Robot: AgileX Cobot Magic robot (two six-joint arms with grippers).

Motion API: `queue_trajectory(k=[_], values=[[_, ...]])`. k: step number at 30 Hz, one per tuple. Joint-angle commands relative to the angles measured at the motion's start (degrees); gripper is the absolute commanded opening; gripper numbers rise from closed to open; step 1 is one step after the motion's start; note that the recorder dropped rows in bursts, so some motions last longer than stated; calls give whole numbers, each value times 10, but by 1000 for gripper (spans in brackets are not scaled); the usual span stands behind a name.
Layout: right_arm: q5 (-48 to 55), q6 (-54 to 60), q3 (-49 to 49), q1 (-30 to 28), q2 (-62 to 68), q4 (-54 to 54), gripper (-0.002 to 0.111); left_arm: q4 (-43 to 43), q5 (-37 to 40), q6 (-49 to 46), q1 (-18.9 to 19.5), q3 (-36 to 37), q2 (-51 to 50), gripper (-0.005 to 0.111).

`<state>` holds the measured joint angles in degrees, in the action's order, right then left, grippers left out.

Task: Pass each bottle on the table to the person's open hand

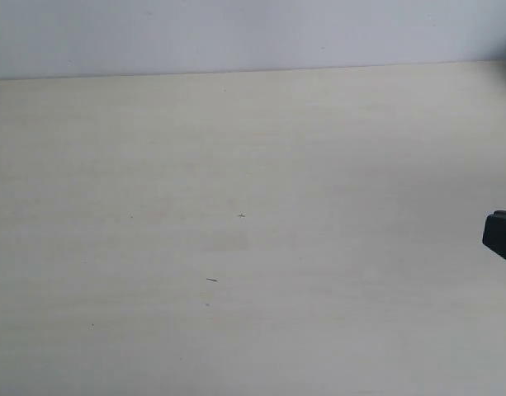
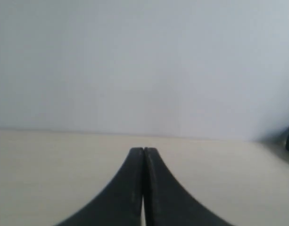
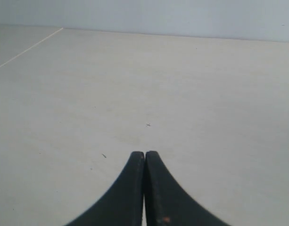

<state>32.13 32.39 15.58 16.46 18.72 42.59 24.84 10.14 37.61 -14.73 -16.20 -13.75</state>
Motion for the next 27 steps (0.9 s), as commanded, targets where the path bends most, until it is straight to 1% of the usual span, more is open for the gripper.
queue_trajectory(k=[1, 4, 7, 8, 9, 11, 17, 24, 27], values=[[-5, 1, -2, -2, -2, 2, 0, 21, -40, 1, 49, 60, 93, 0], [-5, 1, -2, -2, -2, 2, 0, 26, -91, 1, 77, 107, 113, 0], [-5, 1, -2, -2, -2, 2, 0, 50, -174, -7, 99, 158, 116, 0], [-5, 1, -2, -2, -2, 2, 0, 55, -200, -18, 103, 162, 119, 0], [-5, 1, -2, -2, -2, 2, 0, 59, -196, -28, 105, 162, 124, 0], [-5, 1, -2, -2, -2, 2, 0, 56, -171, -4, 106, 162, 137, 0], [-6, 1, -2, -2, -2, 2, 0, 61, -149, -13, 108, 162, 137, 0], [-6, 1, -2, -2, -2, 2, 0, 58, -150, 8, 108, 162, 137, 0], [-6, 1, -2, -2, -2, 2, 0, 49, -159, 51, 108, 162, 137, 0]])
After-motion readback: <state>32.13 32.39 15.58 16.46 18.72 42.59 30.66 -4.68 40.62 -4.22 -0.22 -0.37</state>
